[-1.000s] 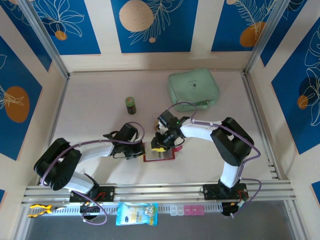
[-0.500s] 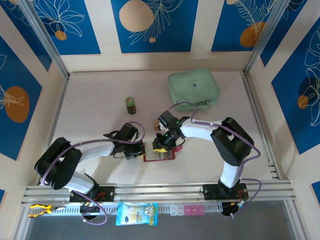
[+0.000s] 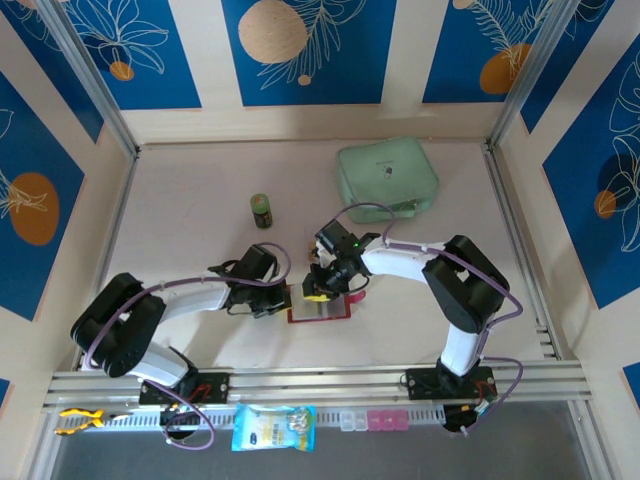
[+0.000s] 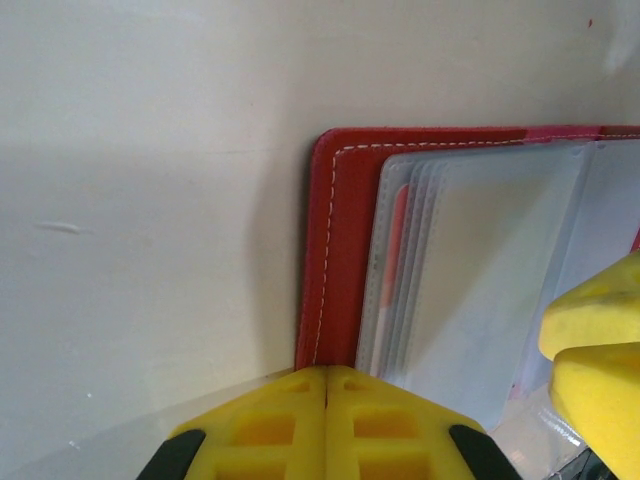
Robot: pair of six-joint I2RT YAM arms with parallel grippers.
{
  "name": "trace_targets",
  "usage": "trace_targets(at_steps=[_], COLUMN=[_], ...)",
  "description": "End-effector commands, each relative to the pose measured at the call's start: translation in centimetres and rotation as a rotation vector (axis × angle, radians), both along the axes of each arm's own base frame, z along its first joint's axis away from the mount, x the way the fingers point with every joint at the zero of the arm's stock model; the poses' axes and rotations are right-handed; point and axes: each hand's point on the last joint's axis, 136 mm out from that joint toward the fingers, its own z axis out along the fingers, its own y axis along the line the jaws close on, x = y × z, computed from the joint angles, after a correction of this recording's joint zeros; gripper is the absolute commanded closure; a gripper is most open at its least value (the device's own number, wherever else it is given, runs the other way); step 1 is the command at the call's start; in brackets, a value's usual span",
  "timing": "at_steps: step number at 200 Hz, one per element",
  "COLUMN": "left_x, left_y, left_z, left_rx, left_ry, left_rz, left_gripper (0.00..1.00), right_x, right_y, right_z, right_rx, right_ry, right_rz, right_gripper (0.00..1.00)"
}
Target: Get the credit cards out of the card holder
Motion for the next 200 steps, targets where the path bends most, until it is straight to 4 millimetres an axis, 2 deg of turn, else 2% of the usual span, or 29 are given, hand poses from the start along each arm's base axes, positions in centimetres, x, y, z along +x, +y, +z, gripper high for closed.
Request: trace_targets(at_steps=[1,35,149,200], left_x=[-0.3,-0.4,-0.3,0.0], left_y=[1.0,1.0,1.3,1.0], left_z=[-1.2,-1.3,-1.2,-0.2], left_rx=[0.06,0.062,0.074,0.058], left_ry=[0.026,0.028,0.021,0.001], left_rz=[-0.006,-0.006,-0.004,-0.002], left_gripper=[1.0,1.0,1.0,1.0], right_x=[-0.7,-0.8,-0.7,-0.6], right_y=[0.0,-0.9,-2.8,-3.1], right_z=[-0.9,-1.7,-1.2,-1.5], right_rx=[-0.011,-0.065,-0.082,-0.065], right_ry=[0.049,0.052,0.03,0.03], right_rz=[0.007,-0.005,-0.038,-0.048], right_gripper=[0.73,0.73,0.73,0.74])
